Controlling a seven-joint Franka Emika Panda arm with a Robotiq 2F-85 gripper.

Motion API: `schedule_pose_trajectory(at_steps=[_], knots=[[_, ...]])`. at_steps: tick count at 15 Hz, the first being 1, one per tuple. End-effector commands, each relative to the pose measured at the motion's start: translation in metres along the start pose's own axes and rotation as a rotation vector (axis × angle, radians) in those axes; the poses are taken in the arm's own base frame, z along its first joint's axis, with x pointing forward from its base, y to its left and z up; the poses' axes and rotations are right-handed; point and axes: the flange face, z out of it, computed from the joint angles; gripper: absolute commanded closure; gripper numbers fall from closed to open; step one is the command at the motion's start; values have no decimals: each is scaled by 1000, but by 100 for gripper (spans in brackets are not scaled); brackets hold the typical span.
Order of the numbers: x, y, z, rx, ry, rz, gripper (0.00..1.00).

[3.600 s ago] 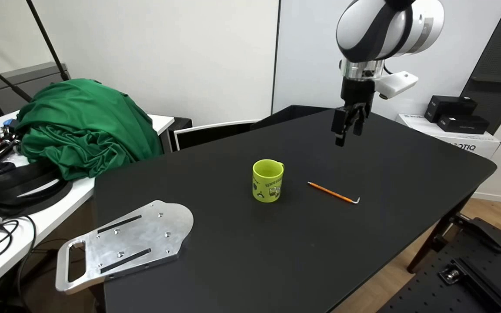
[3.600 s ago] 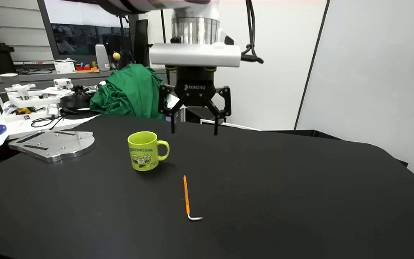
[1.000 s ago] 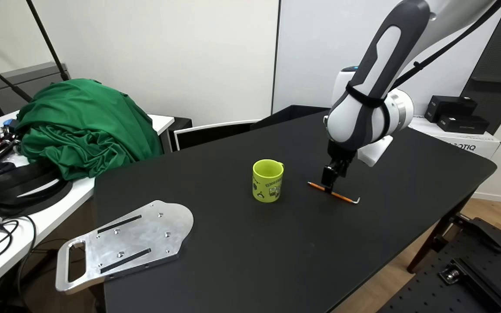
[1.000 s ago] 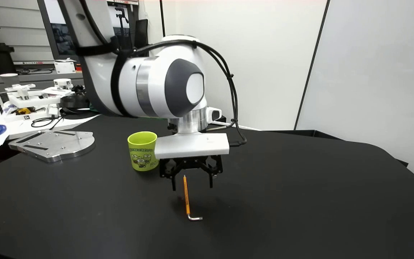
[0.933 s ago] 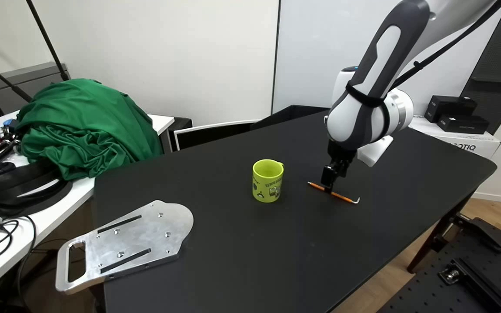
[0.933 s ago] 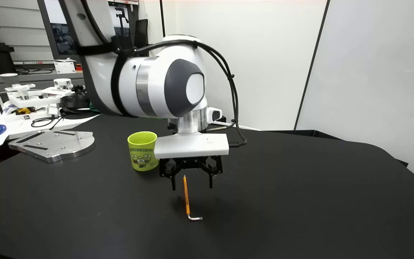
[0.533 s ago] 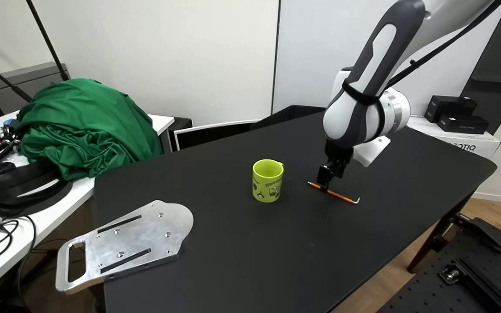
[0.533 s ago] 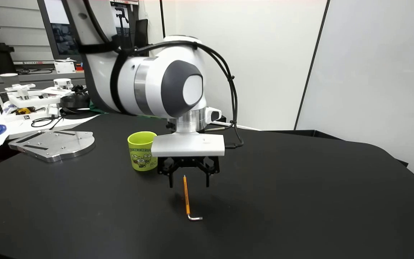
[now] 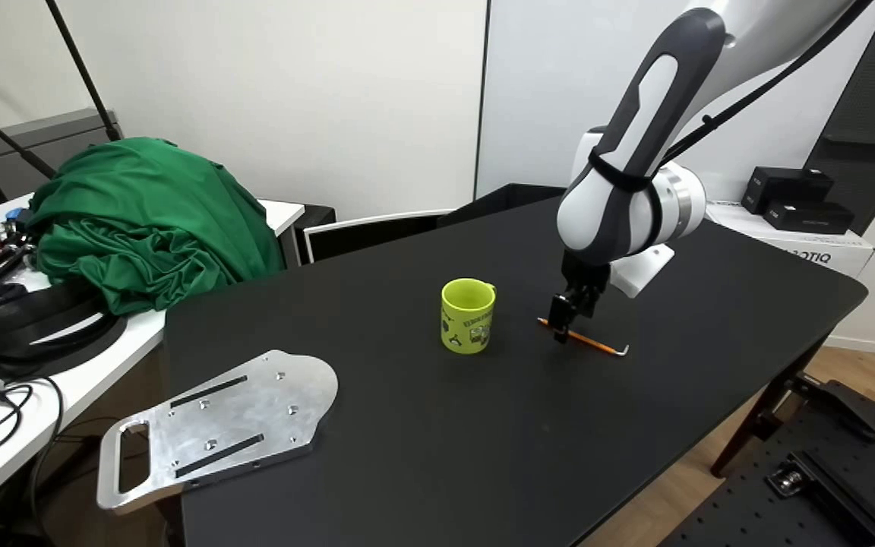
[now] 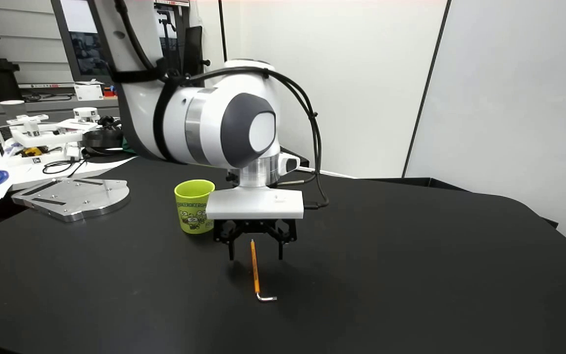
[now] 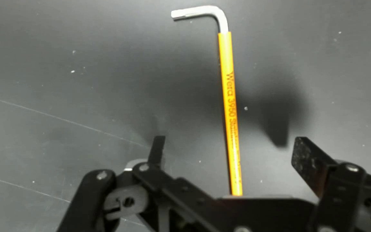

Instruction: Pick up the orange object from the table and put it in the cup.

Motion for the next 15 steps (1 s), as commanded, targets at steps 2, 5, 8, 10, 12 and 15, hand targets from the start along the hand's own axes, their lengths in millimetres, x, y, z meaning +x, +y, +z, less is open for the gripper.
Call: schedule_pose_trajectory(at_steps=[2, 5, 8, 10, 12, 15], knots=[[9, 2, 11, 9, 2, -2, 25], [10, 1, 14, 7, 0, -2, 40], [12, 0, 11, 15, -2, -1, 60], [14, 3, 8, 7, 6, 0, 74], [15, 5, 7, 6, 8, 3, 88], [15, 8, 5, 11, -3, 22, 100]])
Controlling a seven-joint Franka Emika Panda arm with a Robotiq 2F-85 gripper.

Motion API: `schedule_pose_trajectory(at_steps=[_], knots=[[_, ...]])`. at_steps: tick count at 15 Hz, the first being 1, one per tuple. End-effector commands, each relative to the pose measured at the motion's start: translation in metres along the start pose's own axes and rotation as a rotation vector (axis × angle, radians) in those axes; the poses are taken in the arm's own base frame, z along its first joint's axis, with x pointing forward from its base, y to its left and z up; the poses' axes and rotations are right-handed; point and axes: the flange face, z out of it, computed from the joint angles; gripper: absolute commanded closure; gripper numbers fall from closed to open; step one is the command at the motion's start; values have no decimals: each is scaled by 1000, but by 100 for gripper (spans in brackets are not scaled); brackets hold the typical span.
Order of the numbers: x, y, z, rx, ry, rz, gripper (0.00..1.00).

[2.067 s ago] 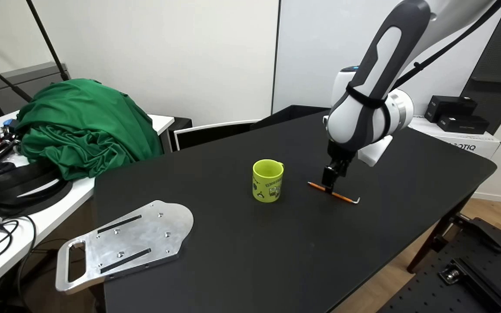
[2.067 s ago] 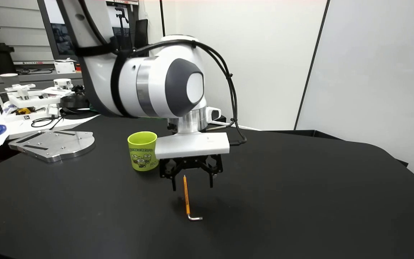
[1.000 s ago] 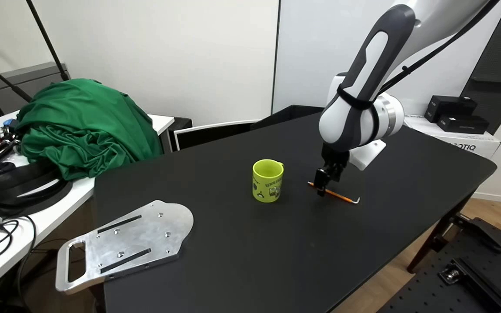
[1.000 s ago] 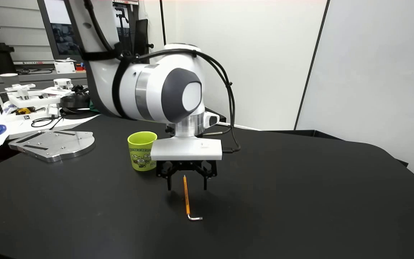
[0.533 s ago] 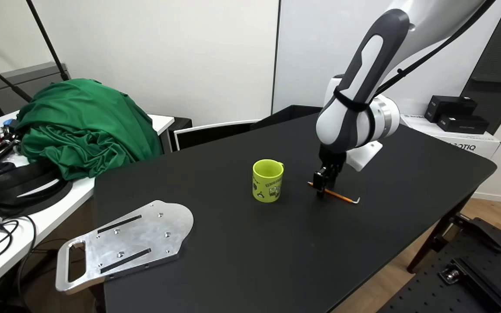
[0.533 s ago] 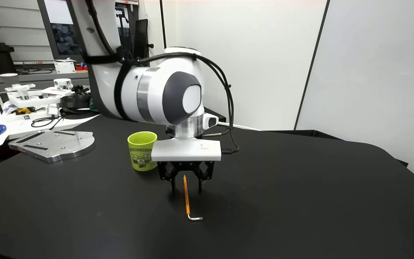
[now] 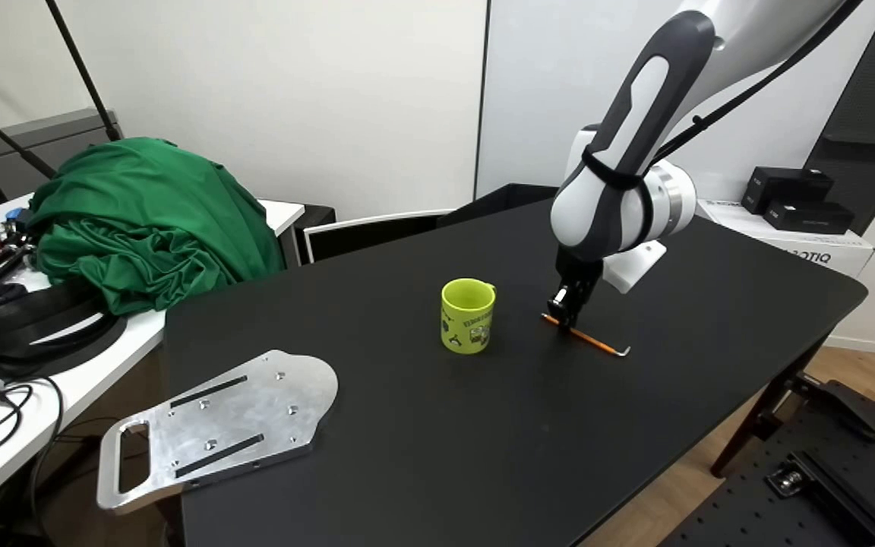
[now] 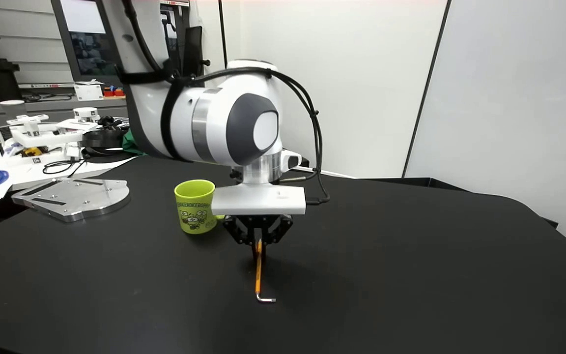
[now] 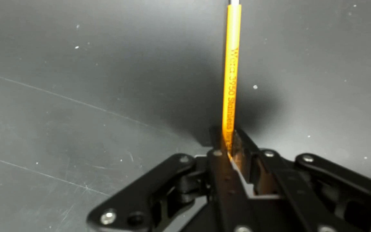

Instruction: Pick up the orange object from the table and put it in the cup.

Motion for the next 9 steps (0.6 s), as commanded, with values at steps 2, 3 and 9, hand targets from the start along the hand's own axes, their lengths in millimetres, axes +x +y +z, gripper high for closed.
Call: schedule_pose_trajectory(at_steps=[2, 3, 9], knots=[[4, 9, 6, 20, -62, 57, 98], [5, 12, 5, 19, -91, 72, 98], [8, 40, -8, 150, -250, 220, 98]])
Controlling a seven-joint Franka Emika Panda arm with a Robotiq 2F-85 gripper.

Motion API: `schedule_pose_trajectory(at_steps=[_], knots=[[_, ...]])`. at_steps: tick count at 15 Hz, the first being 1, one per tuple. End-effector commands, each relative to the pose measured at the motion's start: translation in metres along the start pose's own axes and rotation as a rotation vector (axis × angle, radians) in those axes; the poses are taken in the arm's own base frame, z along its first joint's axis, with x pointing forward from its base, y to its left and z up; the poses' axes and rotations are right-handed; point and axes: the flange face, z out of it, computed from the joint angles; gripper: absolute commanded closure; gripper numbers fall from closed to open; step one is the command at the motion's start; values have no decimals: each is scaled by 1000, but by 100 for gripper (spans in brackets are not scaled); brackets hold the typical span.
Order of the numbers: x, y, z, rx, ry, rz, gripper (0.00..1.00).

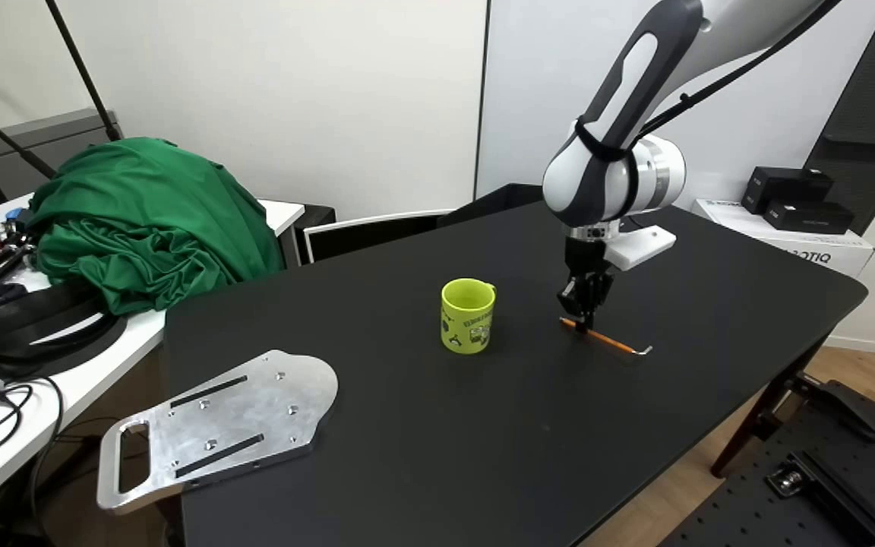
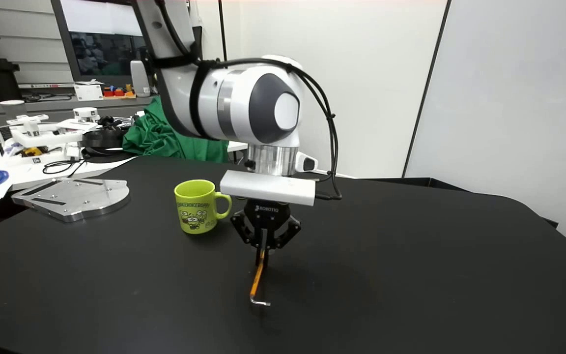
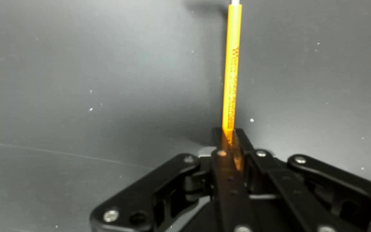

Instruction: Pick up the orange object from the table and put it in the cup.

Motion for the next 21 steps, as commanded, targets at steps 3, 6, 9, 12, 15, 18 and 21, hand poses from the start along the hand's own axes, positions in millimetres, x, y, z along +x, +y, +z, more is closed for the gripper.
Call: schedule_pose_trajectory(at_steps=[3, 6, 9, 12, 15, 18, 21], knots=[[8, 25, -14, 157, -106, 145, 98], [6, 34, -12, 270, -176, 222, 98], [5, 41, -4, 392, -264, 295, 98], [5, 48, 14, 492, -373, 358, 98], [7, 52, 26, 576, -474, 427, 98], [16, 56, 27, 624, -538, 501, 98], [25, 55, 15, 654, -621, 571, 98]])
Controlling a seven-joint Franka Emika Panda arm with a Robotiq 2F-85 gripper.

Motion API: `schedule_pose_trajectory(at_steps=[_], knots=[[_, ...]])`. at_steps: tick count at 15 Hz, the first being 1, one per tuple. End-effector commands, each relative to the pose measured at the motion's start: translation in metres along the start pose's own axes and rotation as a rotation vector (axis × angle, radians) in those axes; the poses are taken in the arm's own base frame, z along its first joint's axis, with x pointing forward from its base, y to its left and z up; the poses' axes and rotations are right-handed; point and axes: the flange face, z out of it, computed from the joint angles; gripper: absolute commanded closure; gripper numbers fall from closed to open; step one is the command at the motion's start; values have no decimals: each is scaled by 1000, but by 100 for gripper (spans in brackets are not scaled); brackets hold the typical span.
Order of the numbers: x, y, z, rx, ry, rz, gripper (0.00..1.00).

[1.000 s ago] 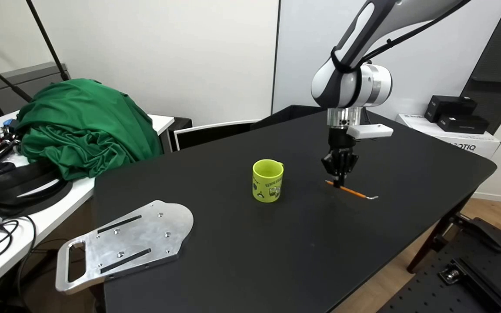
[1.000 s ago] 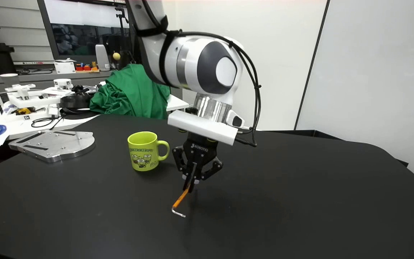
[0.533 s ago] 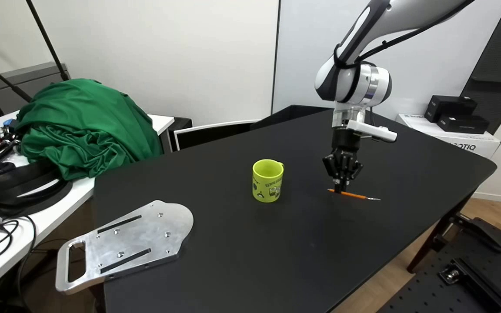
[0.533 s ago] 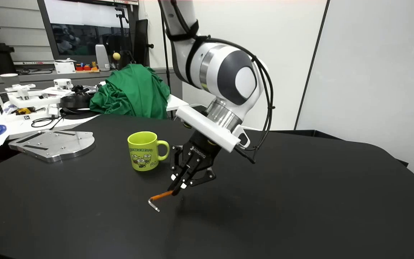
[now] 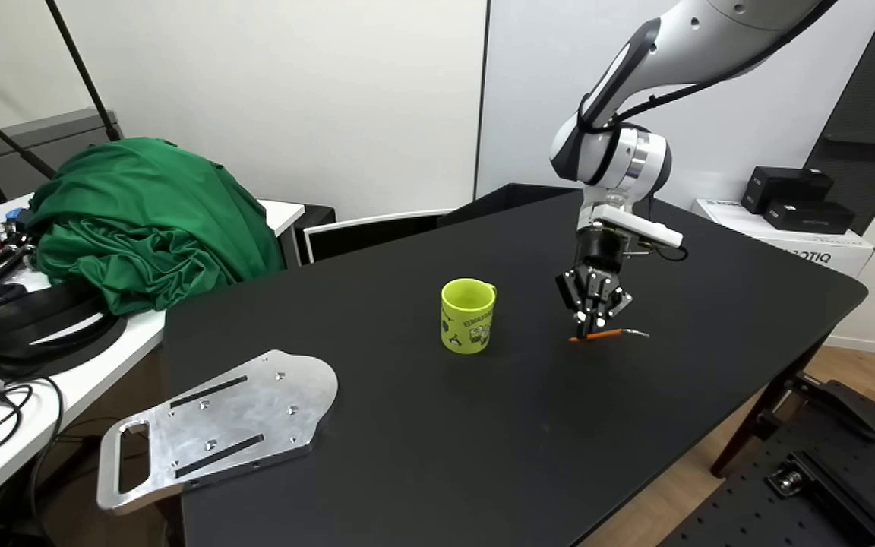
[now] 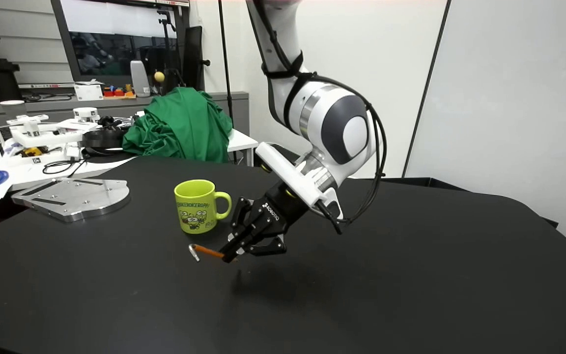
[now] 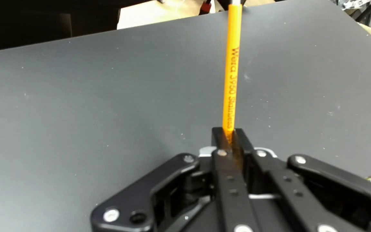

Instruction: Pick up the orange object from the table and put it in the cup.

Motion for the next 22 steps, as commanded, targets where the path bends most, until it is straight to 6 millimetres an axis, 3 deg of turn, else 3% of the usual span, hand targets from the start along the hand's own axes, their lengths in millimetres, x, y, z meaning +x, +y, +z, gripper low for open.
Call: schedule_pose_trajectory(at_steps=[1, 5, 10, 16, 22], knots=[[3, -15, -21, 53, -82, 106, 98], [1, -30, -42, 110, -159, 140, 98], [12, -47, -61, 176, -195, 160, 98], [32, -91, -67, 218, -227, 160, 98], [38, -143, -71, 228, -273, 146, 98]])
